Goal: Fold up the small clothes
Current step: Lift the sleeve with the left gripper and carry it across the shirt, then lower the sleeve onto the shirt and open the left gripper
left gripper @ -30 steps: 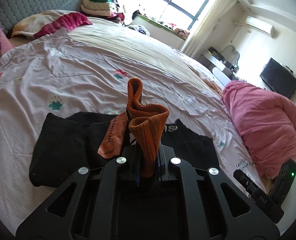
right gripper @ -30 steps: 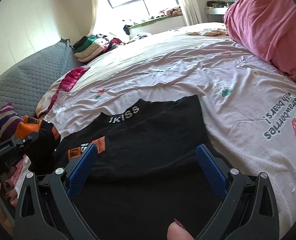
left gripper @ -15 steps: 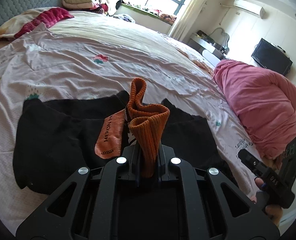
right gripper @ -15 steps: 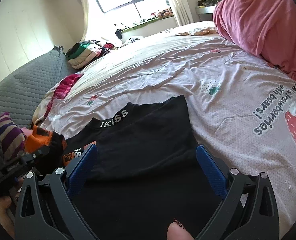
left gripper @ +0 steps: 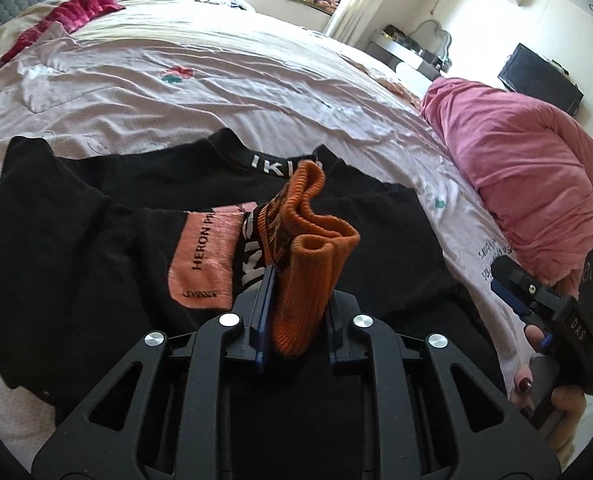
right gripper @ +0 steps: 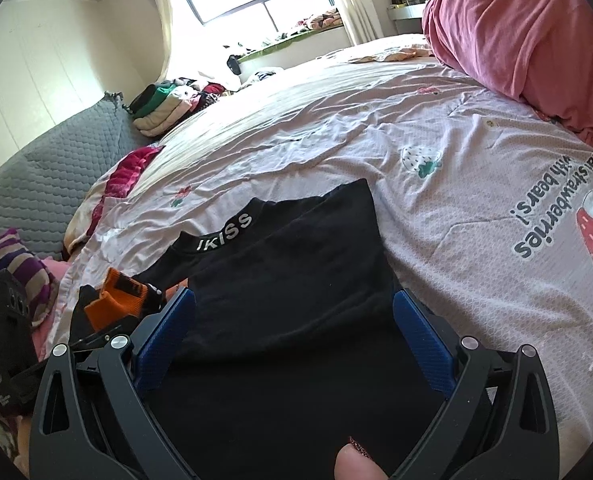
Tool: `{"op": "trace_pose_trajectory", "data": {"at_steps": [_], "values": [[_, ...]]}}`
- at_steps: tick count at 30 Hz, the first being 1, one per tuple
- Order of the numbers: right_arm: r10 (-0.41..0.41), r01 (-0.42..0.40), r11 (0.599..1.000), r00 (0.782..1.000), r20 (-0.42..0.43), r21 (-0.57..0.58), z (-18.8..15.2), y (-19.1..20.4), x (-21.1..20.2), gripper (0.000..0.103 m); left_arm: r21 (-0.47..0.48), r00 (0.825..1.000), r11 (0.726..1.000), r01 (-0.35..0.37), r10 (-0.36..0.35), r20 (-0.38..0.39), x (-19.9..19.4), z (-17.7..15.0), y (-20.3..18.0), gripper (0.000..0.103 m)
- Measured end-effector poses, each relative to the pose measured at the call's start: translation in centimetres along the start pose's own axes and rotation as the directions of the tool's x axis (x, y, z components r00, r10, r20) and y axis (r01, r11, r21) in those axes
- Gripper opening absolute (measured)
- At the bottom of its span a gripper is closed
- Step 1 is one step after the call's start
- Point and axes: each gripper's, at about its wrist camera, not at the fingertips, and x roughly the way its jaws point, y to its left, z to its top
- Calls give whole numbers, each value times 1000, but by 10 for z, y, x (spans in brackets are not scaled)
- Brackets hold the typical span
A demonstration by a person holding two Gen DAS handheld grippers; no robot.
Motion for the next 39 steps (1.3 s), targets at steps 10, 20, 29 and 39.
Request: {"op": "trace_pose_trajectory", "data": {"at_steps": [10, 20, 29, 39], "values": [[5, -5, 1000, 1000, -23, -3, 1, 5, 8, 98, 5, 999, 999, 37, -36, -24, -1, -1, -4, 35], [12, -14, 999, 999, -50, -29, 4, 19, 19, 98, -9, 998, 998, 56, -56, 3, -15, 6, -1, 43], [46, -67, 989, 986, -161, -131, -11, 57, 51, 98, -69, 996, 996, -49, 54, 72, -43, 23, 26, 65], [20, -86, 973, 956, -294, -216, -31, 100, 104, 76, -153, 972, 972, -180, 200, 127, -77, 37, 69, 86]]}}
